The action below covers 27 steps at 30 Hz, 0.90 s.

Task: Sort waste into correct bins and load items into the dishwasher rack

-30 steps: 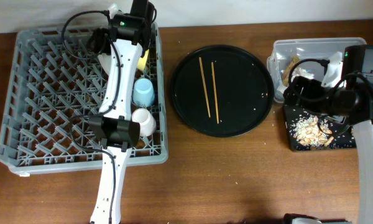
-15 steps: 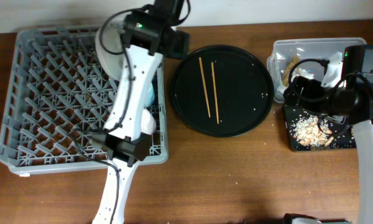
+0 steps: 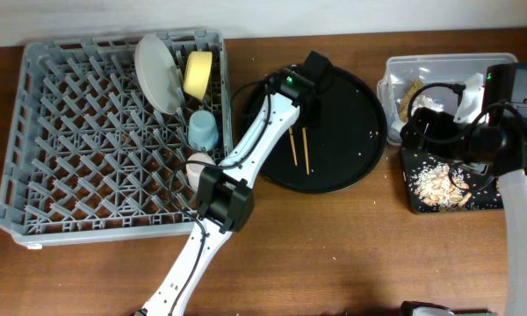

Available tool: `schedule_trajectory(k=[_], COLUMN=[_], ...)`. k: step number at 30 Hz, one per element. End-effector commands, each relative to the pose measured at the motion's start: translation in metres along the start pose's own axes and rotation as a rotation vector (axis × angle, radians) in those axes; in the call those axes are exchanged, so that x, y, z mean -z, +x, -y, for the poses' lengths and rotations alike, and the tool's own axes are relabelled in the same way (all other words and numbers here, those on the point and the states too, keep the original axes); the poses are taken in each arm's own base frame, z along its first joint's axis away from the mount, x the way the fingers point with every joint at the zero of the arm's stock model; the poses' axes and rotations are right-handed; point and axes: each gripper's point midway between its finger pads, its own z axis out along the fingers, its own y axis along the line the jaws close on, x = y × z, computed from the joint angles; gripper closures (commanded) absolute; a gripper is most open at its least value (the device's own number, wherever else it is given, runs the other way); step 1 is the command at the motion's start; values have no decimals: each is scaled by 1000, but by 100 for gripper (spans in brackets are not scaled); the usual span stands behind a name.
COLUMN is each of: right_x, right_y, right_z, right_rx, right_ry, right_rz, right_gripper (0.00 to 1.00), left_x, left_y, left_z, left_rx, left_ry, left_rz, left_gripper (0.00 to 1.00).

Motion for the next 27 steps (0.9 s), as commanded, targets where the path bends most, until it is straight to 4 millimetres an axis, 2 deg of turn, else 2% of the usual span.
schedule_trajectory(k=[1, 5, 8, 10, 14, 16, 21, 24, 27], right_x=[-2, -2, -2, -2, -2, -2, -2, -2, -2], right_y=[1, 1, 1, 1, 1, 1, 1, 1, 1], right_z=[4, 4, 4, 4, 4, 4, 4, 4, 4], right_rx=[1, 1, 1, 1, 1, 1, 1, 1, 1], right_ry=[13, 13, 13, 13, 13, 13, 13, 13, 13], right_rz=[-5, -5, -5, -5, -5, -5, -5, -5, -5], right_gripper=[2, 2, 2, 2, 1, 2, 1, 1, 2], left_x=[1, 21, 57, 68, 68, 66, 36, 25, 3], left_y=[-3, 10, 11, 10, 12, 8, 14, 17, 31], left_z=[-16, -28, -33, -38, -42, -46, -47, -48, -52], left_rx=[35, 45, 57, 78, 216, 350, 510, 509, 518], left_ry=[-14, -30, -9, -1, -17, -44, -68, -79, -110], left_rz=[-14, -84, -100, -109, -118, -97, -116, -127, -173], left_gripper=[41, 41, 41, 41, 41, 41, 41, 42, 42])
